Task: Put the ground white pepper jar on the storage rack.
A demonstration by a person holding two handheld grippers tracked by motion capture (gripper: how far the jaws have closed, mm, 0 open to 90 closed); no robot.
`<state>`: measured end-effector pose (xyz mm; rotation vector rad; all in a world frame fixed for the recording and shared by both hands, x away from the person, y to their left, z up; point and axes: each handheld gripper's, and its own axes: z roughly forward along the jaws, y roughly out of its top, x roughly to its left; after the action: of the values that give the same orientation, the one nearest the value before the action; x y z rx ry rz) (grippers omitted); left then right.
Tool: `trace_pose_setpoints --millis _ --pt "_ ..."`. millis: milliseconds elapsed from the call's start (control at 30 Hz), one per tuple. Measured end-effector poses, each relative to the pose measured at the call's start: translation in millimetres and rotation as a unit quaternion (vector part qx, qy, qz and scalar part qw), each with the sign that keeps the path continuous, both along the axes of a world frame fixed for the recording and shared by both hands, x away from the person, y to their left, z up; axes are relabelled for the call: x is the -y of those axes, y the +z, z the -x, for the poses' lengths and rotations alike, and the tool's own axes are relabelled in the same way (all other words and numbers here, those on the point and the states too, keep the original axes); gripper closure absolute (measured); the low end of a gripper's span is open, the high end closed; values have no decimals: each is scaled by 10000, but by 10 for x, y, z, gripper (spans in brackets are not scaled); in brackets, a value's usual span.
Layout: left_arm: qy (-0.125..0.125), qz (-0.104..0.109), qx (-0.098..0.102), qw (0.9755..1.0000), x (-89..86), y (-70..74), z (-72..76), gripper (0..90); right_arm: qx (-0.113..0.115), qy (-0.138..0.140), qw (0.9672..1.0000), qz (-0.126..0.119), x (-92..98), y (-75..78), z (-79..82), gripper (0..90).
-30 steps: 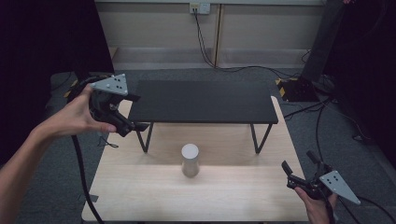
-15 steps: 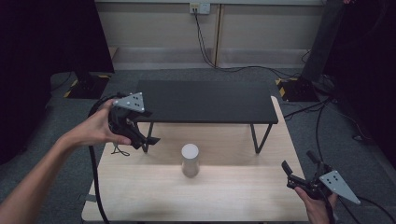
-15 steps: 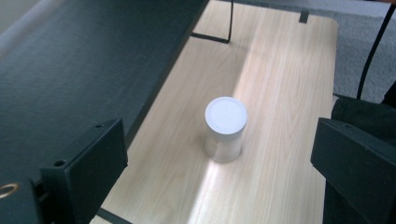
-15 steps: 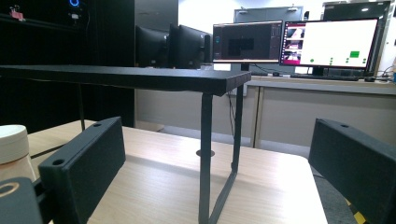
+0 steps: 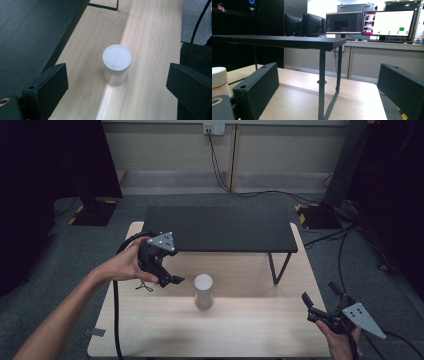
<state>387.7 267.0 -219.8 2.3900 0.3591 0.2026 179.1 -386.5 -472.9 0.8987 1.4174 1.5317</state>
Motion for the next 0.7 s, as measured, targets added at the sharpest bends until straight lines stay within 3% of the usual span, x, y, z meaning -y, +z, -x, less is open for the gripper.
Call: trace_pose_setpoints --millis 67,267,333,467,700 --pt "-71 6 39 10000 50 -63 -22 59 0 -3 10000 -10 0 0 2 32" --pt "-139 -128 -111 9998 246 -184 -134 46 -2 -5 10000 -14 4 3 5 32" --pt "-189 -341 -201 9990 394 -252 -200 43 10 -3 10000 -11 7 2 6 32" --pt "-250 -552 -200 9980 516 -295 -229 39 18 1 10000 -14 5 2 8 33" --pt "-386 -744 -264 9961 752 -404 -328 40 33 -9 10000 -28 13 0 11 33"
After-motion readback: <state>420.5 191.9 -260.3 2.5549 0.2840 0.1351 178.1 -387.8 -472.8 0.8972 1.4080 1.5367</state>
